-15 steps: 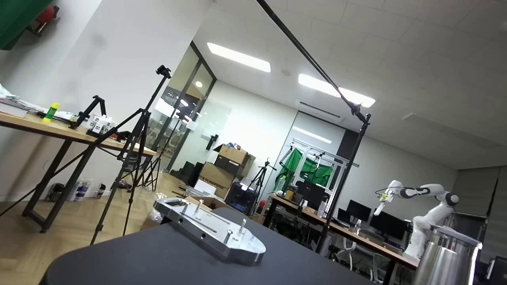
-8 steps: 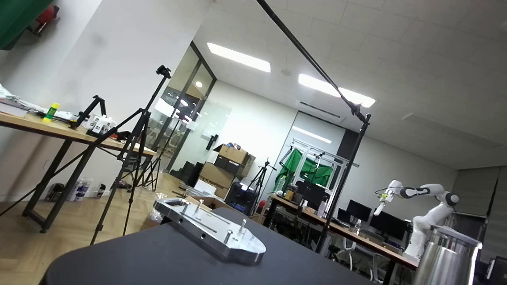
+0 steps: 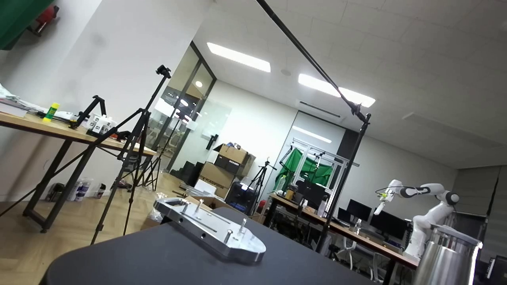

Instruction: Open the cap on the silver bottle

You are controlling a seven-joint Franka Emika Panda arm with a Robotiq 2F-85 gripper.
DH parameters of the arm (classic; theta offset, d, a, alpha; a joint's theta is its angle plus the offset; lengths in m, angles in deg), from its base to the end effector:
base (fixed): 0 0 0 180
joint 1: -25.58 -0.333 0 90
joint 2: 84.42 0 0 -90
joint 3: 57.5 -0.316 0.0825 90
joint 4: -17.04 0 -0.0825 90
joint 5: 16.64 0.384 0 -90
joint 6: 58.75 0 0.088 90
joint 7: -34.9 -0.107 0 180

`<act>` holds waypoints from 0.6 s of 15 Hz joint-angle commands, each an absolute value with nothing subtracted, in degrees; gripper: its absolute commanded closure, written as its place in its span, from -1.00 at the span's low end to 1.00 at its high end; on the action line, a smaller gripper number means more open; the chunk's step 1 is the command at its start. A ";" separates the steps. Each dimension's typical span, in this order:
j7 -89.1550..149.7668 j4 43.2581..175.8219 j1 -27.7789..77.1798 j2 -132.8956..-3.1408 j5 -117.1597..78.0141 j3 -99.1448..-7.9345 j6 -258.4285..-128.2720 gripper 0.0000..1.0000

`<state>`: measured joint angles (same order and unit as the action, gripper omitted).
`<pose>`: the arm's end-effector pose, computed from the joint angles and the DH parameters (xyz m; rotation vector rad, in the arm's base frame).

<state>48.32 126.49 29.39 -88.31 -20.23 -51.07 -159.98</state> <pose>0.5230 -0.1014 0.5169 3.1002 0.1095 -0.1323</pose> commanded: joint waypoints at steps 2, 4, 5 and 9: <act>42.13 115.27 26.85 -79.76 -16.92 -55.04 -157.15 0.91; 41.68 114.24 25.61 -78.82 -17.51 -56.69 -157.20 1.00; 42.22 114.39 24.97 -78.85 -19.06 -57.39 -156.73 1.00; 43.52 116.52 24.67 -79.51 -19.48 -57.99 -158.29 0.98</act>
<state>43.55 116.69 24.43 -79.56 -19.48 -57.74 -158.46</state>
